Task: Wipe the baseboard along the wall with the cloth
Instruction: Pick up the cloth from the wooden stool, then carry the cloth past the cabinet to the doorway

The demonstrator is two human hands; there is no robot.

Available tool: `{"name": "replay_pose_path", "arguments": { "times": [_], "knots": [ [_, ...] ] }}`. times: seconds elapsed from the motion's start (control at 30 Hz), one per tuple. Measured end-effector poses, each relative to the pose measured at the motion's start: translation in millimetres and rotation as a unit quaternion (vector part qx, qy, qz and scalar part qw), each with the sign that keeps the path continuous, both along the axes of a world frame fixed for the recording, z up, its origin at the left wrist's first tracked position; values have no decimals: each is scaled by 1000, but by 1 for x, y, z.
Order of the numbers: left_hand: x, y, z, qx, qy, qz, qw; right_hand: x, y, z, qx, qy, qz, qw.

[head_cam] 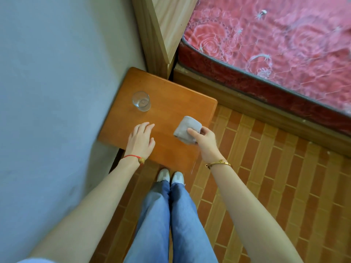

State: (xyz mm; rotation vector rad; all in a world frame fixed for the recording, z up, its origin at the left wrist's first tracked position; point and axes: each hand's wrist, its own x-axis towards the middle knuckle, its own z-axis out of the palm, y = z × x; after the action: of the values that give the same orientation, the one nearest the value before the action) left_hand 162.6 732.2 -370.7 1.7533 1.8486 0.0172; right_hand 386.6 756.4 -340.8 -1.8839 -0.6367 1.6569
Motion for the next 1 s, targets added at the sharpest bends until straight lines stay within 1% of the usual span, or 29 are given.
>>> {"name": "replay_pose_path", "arguments": {
  "times": [0.1, 0.17, 0.3, 0.4, 0.53, 0.63, 0.77, 0.9, 1.0],
  "knots": [
    [0, -2, 56, 52, -17, -10, 998, 5, -11, 65, 11, 96, -38, 995],
    [2, -6, 93, 78, -26, -26, 996, 10, -21, 108, 28, 138, -55, 988],
    [5, -20, 158, 134, -43, -75, 987, 23, -46, 181, 60, 196, -97, 974],
    [8, -30, 195, 167, -60, -106, 978, 34, -68, 220, 89, 205, -114, 968],
    [17, -46, 230, 194, -81, -119, 970, 44, -102, 248, 123, 212, -151, 958],
    [22, -58, 248, 208, -103, -134, 964, 50, -129, 259, 131, 192, -184, 955],
    [33, -64, 263, 220, -122, -168, 953, 57, -160, 269, 141, 160, -224, 951],
    [54, -57, 278, 224, -127, -227, 939, 68, -184, 281, 151, 147, -289, 934],
    [74, -49, 292, 232, -134, -254, 929, 78, -196, 289, 166, 138, -316, 924]
  ]
}}
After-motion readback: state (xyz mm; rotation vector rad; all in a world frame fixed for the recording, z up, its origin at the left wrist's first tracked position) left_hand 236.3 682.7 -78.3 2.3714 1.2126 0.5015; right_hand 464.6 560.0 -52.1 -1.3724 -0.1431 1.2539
